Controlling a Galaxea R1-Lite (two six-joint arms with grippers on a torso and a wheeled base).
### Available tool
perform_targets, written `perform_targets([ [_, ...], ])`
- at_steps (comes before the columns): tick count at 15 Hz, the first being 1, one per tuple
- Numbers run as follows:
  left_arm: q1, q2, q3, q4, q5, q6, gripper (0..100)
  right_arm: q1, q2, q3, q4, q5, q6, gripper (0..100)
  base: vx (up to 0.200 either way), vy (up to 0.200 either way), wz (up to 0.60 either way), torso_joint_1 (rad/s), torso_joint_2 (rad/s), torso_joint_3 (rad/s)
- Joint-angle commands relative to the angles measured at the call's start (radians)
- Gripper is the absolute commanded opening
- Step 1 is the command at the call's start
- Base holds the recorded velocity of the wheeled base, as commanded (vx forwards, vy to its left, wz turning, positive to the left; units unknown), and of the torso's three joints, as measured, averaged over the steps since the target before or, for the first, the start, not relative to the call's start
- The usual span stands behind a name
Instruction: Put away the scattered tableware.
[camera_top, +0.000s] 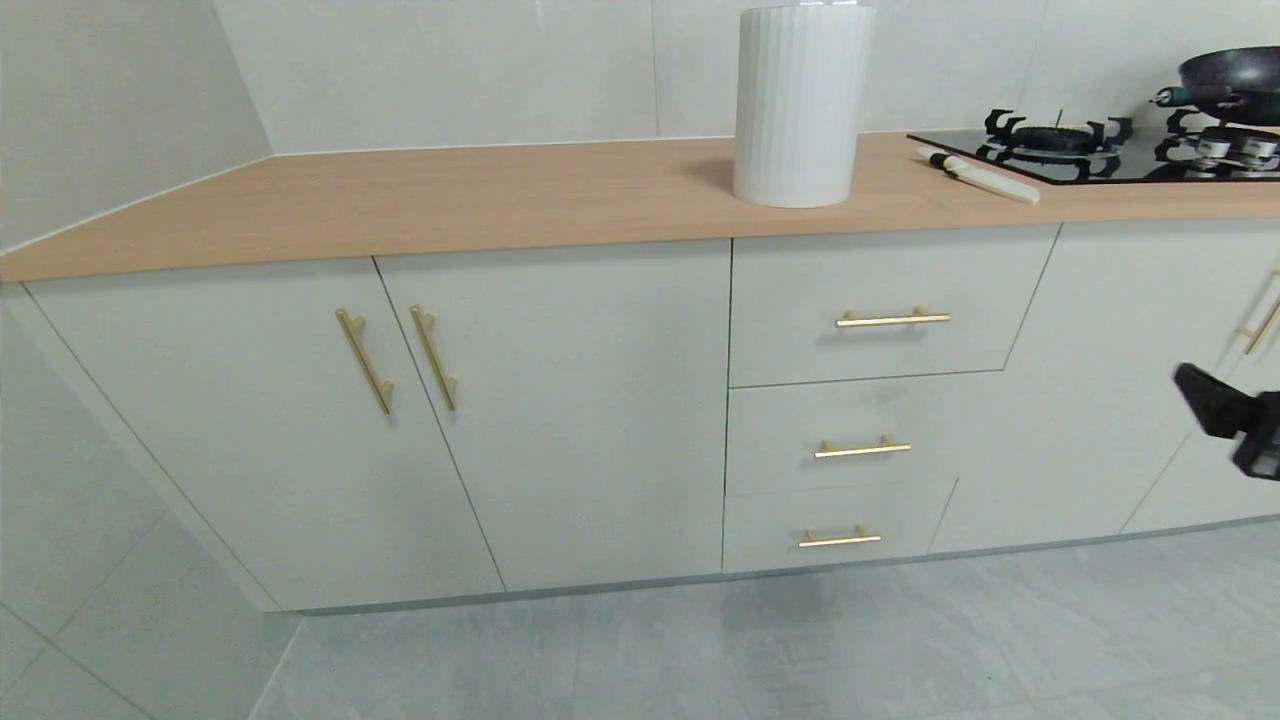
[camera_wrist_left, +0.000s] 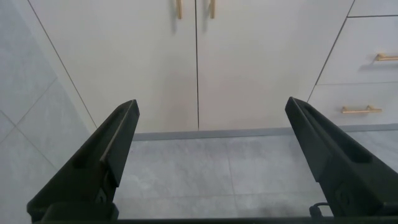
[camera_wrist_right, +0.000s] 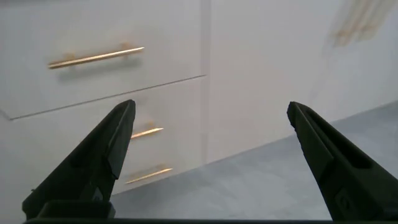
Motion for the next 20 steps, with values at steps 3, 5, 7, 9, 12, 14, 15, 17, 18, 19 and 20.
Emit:
perform_targets([
  [3,0.000,0.002,0.000,0.001,-0.001,0.000,100,-0.129,-0.821,0.140,0.539,0.034,-0.088,100,0.000,0.000,0.00,0.000,0.00,0.000],
  [5,0.000,0.002,0.000,-0.001,0.001,0.000,100,-0.129,-0.941,0.125,0.695,0.055,-0.088,100,0.000,0.000,0.00,0.000,0.00,0.000],
  [7,0.000,0.002,0.000,-0.001,0.001,0.000,100,-0.132,-1.051,0.139,0.776,0.045,-0.090,100,0.000,0.000,0.00,0.000,0.00,0.000],
  [9,0.000,0.002,0.000,-0.001,0.001,0.000,100,-0.150,-1.163,0.154,0.904,0.051,-0.090,100,0.000,0.000,0.00,0.000,0.00,0.000],
  [12,0.000,0.002,0.000,-0.001,0.001,0.000,100,-0.152,-1.163,0.241,0.849,0.097,-0.052,100,0.000,0.000,0.00,0.000,0.00,0.000],
  [14,0.000,0.002,0.000,-0.001,0.001,0.000,100,-0.152,-1.163,0.386,0.687,0.259,-0.012,100,0.000,0.000,0.00,0.000,0.00,0.000],
  [15,0.000,0.000,0.000,-0.001,-0.001,0.000,100,-0.152,-1.163,0.396,0.672,0.296,-0.002,100,0.000,0.000,0.00,0.000,0.00,0.000],
  [17,0.000,0.000,0.000,-0.001,0.001,0.000,100,-0.150,-1.163,0.396,0.758,0.381,0.041,100,0.000,0.000,0.00,0.000,0.00,0.000],
  [18,0.000,0.002,0.000,-0.001,0.001,0.000,100,-0.150,-1.163,0.396,0.769,0.425,0.037,100,0.000,0.000,0.00,0.000,0.00,0.000],
  [19,0.000,0.002,0.000,0.001,0.001,0.000,100,-0.150,-1.163,0.396,0.769,0.434,0.031,100,0.000,0.000,0.00,0.000,0.00,0.000],
  [20,0.000,0.000,0.000,-0.001,-0.001,0.000,100,-0.150,-1.163,0.396,0.769,0.439,0.021,100,0.000,0.000,0.00,0.000,0.00,0.000],
])
